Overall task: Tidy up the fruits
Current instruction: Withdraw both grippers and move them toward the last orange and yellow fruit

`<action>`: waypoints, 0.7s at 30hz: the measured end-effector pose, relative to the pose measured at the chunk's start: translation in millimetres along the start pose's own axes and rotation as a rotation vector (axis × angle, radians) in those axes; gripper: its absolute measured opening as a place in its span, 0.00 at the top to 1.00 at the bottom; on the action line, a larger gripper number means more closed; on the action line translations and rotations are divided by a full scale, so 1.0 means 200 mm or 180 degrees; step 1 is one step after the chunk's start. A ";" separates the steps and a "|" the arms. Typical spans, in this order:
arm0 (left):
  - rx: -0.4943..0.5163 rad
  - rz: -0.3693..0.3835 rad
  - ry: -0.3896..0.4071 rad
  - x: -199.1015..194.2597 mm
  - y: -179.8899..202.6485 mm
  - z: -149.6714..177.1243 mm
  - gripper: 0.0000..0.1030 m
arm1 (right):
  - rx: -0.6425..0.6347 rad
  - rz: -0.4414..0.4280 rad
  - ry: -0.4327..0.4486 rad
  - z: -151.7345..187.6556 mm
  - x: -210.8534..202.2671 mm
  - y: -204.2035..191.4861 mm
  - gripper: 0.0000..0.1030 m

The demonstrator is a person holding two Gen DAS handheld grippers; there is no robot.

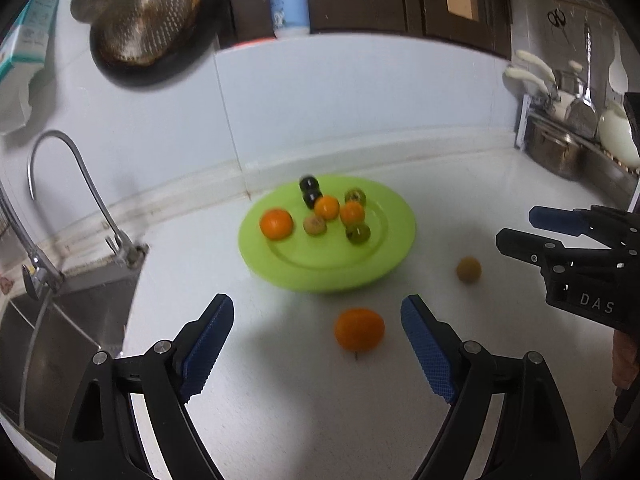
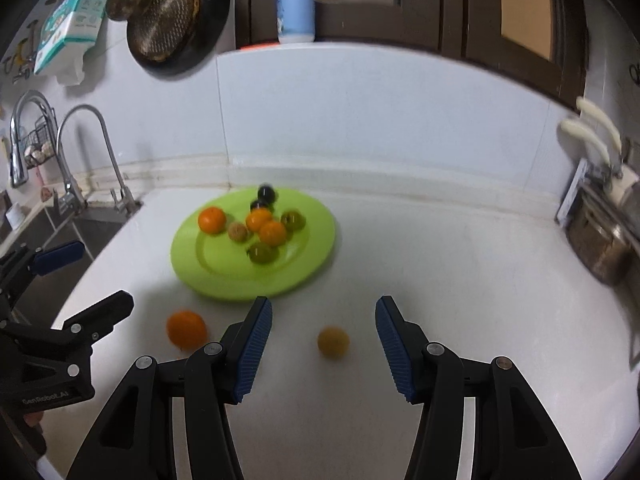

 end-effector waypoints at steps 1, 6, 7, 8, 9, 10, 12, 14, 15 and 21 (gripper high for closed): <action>-0.0002 0.0008 -0.0021 0.00 0.00 0.02 0.17 | 0.0019 -0.0006 -0.0036 0.02 0.01 0.00 0.47; 0.0031 0.0075 -0.0159 0.04 0.04 0.11 0.17 | 0.0057 -0.0026 -0.0166 0.13 0.02 0.01 0.47; 0.0035 0.0081 -0.0180 0.05 0.05 0.12 0.17 | 0.0054 -0.0025 -0.0192 0.15 0.02 0.01 0.47; 0.0032 0.0097 -0.0223 0.06 0.06 0.14 0.17 | 0.0058 -0.0026 -0.0223 0.17 0.03 0.01 0.47; 0.0025 0.0110 -0.0252 0.07 0.06 0.15 0.17 | 0.0078 -0.0043 -0.0271 0.19 0.03 0.01 0.47; 0.0018 0.0116 -0.0277 0.07 0.06 0.16 0.17 | 0.0090 -0.0055 -0.0299 0.20 0.04 0.01 0.47; 0.0017 0.0130 -0.0343 0.09 0.07 0.18 0.17 | 0.0115 -0.0076 -0.0359 0.23 0.05 0.02 0.47; 0.0032 0.0141 -0.0392 0.12 0.08 0.20 0.17 | 0.0123 -0.0071 -0.0415 0.26 0.07 0.02 0.47; 0.0042 0.0145 -0.0407 0.12 0.08 0.20 0.17 | 0.0132 -0.0069 -0.0438 0.27 0.08 0.03 0.47; 0.0008 0.0183 -0.0507 0.20 0.10 0.22 0.17 | 0.0126 -0.0054 -0.0491 0.28 0.15 0.06 0.47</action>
Point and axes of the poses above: each gripper's, at about its wrist camera, not at the fingertips, and x roughly the way its jaws point, y to its right, z to its underside, the point moved 7 cm from there along x, roughly the way its jaws point, and after that the axes turned 15 degrees about y, right-handed, at the moved point
